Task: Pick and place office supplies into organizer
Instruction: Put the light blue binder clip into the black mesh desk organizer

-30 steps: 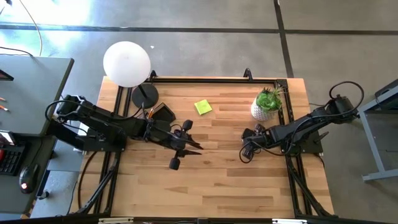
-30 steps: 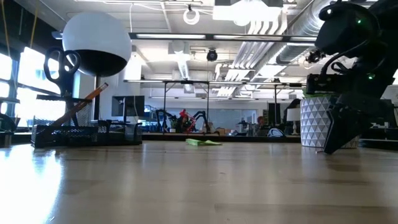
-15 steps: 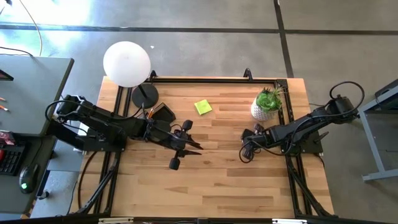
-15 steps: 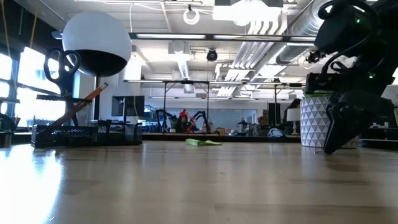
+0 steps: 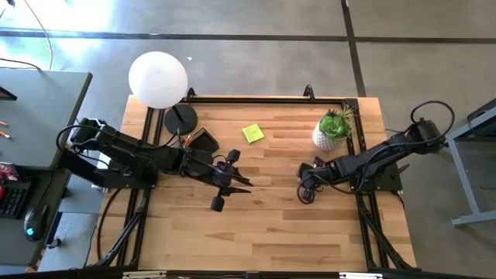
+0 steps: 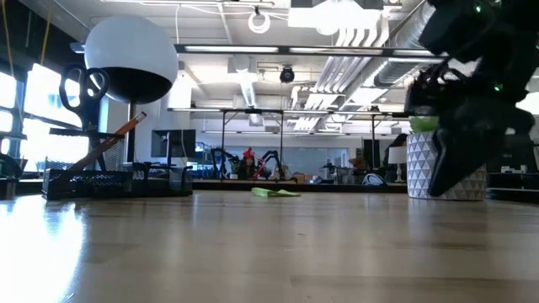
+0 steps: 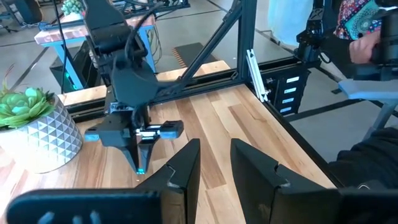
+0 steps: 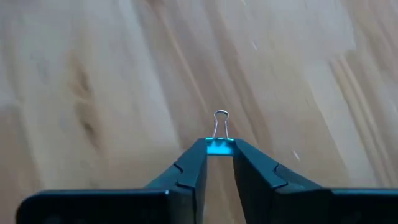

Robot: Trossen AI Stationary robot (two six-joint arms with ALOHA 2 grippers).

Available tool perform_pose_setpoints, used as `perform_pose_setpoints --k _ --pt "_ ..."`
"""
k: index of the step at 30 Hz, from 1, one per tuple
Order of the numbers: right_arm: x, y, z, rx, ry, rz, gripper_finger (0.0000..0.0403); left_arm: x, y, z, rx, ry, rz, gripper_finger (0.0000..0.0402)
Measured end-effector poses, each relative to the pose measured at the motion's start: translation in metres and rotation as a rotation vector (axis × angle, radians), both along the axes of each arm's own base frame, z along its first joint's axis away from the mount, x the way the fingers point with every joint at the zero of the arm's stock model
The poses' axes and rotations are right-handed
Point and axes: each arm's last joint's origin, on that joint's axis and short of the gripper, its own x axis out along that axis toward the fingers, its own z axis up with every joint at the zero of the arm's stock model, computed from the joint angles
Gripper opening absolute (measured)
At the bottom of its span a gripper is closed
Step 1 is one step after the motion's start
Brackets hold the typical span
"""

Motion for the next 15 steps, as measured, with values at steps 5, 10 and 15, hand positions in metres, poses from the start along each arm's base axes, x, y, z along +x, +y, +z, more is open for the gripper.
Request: perform_pose_setpoints --k 5,10,15 --pt "0.015 0.009 0.02 0.007 -0.067 0.085 0.0054 0.0 0.0 0.0 0.003 0.005 0.0 0.0079" --pt "0.029 0.022 0.044 0.001 -0.142 0.192 0.0046 -0.002 0.0 -0.007 0.111 0.064 -0.053 0.0079" --pt "0.043 0.029 0.073 0.001 -0.226 0.254 0.0057 0.009 -0.002 -0.033 0.312 0.147 -0.125 0.0079"
